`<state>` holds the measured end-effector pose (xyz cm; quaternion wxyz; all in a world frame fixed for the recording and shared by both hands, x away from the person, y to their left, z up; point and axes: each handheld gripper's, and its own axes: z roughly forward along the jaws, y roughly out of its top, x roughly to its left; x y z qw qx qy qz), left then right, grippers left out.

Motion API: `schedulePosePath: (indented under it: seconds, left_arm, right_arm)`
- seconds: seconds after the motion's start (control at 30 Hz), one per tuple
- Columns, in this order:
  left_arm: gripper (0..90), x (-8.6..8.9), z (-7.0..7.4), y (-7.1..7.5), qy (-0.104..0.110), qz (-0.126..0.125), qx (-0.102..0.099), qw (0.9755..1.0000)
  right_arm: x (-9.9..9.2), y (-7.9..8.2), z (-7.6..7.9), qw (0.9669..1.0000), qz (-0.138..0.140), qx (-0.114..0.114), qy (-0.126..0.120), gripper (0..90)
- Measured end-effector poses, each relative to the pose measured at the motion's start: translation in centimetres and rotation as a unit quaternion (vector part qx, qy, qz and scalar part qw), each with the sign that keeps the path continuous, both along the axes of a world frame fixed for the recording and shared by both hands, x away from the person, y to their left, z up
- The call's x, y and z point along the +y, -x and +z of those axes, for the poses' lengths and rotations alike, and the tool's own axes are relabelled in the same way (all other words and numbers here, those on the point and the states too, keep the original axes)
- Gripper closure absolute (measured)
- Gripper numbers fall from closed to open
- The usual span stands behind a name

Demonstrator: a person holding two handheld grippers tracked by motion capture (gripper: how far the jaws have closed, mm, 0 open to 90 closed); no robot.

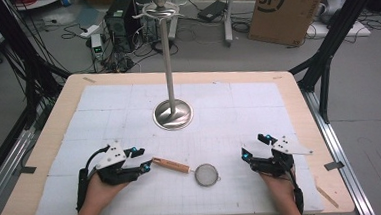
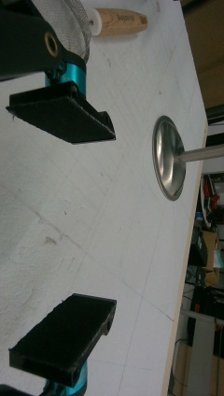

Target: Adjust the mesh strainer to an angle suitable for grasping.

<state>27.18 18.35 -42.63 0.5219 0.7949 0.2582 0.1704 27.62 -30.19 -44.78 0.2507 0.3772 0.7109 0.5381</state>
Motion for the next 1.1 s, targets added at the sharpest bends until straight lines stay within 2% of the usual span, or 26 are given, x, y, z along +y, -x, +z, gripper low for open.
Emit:
schedulePosePath:
  seconds: [0.17, 0.33, 0.47, 0.63, 0.77, 0.87, 1.1]
  left_arm:
    - [41.3, 1.8, 0.5, 0.0, 0.036, 0.023, -0.012, 0.999]
    - [36.5, 2.9, 0.5, 0.0, 0.049, 0.046, -0.021, 0.9975]
    - [31.2, 3.1, 0.6, 0.1, 0.057, 0.05, -0.036, 0.9965]
    - [24.2, 3.1, 0.5, 0.1, 0.053, 0.052, -0.058, 0.9955]
    - [22.1, 3.2, 0.5, 0.1, 0.053, 0.055, -0.061, 0.9952]
    - [19.4, 3.2, 0.5, 0.1, 0.048, 0.068, -0.069, 0.9942]
    - [17.5, 3.4, 0.6, 0.0, 0.061, 0.073, -0.072, 0.9929]
  right_arm:
    - [0.0, 0.0, 0.0, 1.0, 0.001, 0.0, 0.001, 15.1]
    - [0.0, 0.0, 0.0, 1.0, 0.001, -0.001, 0.002, 15.1]
    - [0.0, 0.0, 0.0, 1.0, 0.0, 0.0, 0.002, 15.1]
    - [0.0, -0.1, 0.0, 1.0, 0.0, 0.003, 0.0, 15.1]
    - [0.0, -0.1, 0.0, 1.0, -0.001, 0.005, 0.0, 15.1]
    - [0.0, -0.1, 0.1, 1.0, -0.003, 0.004, 0.002, 15.1]
    - [1.0, 0.0, 0.8, 0.9999, 0.007, 0.002, 0.008, 15.1]
